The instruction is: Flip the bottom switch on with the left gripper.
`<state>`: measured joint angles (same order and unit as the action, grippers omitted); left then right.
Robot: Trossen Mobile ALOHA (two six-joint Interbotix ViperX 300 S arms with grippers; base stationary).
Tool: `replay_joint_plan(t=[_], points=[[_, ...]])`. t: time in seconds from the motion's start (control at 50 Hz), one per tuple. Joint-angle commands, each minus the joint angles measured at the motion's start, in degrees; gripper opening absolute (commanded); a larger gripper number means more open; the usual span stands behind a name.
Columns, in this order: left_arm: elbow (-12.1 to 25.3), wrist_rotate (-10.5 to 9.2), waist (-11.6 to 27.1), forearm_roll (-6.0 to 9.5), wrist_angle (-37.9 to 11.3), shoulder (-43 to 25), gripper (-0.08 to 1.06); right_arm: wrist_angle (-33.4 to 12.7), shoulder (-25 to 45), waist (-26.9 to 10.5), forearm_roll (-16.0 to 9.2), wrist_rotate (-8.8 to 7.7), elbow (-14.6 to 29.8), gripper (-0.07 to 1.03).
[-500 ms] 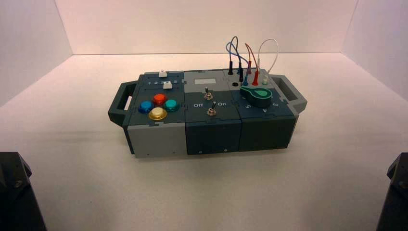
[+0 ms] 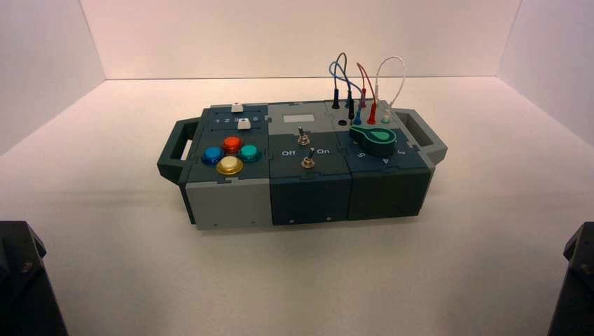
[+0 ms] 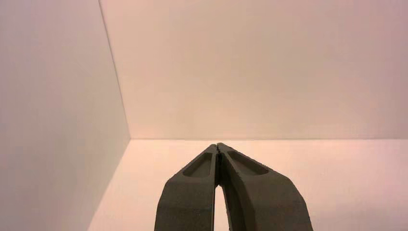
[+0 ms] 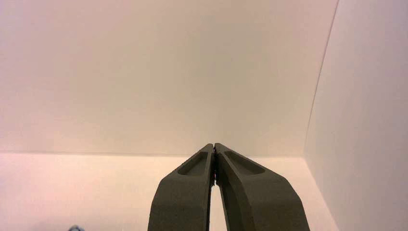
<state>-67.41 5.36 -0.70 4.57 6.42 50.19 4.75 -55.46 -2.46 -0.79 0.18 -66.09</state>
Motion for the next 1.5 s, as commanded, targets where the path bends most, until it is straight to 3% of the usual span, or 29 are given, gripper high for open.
replay_joint_plan(t=[0.02, 0.34, 0.52, 0.62, 0.76, 0.86, 1.0, 1.18, 1.32, 1.4, 1.5], points=[[2.46, 0.09, 0.00, -0.18, -2.20, -0.35, -0.03, -2.20, 0.53, 0.09, -0.09, -0.09, 3.08, -0.02], [10.11, 0.00, 8.00, 0.00, -18.28, -3.52, -0.03, -16.88, 5.98, -0.53, -0.62, -0.09, 8.70, -0.02], [12.83, -0.62, 11.69, 0.79, -24.87, -5.10, -0.03, -26.28, 9.84, -0.88, -0.79, -0.09, 12.39, -0.02], [14.41, -0.88, 13.97, 1.41, -28.65, -5.89, -0.03, -33.93, 12.57, -2.20, -1.85, -0.09, 14.94, -0.02], [16.35, -0.97, 16.88, 2.11, -34.01, -7.03, -0.03, -37.88, 14.06, -3.60, -3.78, -0.09, 15.64, -0.02], [17.75, -1.85, 18.72, 4.31, -39.20, -7.91, -0.03, -39.99, 14.50, -3.60, -5.45, -0.09, 15.56, -0.02], [18.81, -2.90, 20.57, 7.56, -43.68, -9.67, -0.03, -43.68, 15.38, -3.60, -5.63, -0.18, 15.82, -0.02], [19.07, -2.99, 22.68, 13.71, -46.58, -12.48, -0.03, -49.57, 18.02, -3.78, -5.71, -0.97, 16.70, -0.02], [20.13, -2.99, 22.94, 19.34, -49.75, -15.21, -0.03, -54.40, 21.45, -3.78, -5.71, -1.23, 18.02, -0.02], [20.92, -2.99, 22.94, 20.57, -50.80, -16.52, -0.03, -55.20, 22.94, -4.22, -5.71, -1.58, 18.54, -0.02], [21.45, -2.99, 22.94, 21.01, -51.24, -18.19, -0.03, -55.46, 24.61, -5.54, -5.71, -1.76, 18.81, -0.02]])
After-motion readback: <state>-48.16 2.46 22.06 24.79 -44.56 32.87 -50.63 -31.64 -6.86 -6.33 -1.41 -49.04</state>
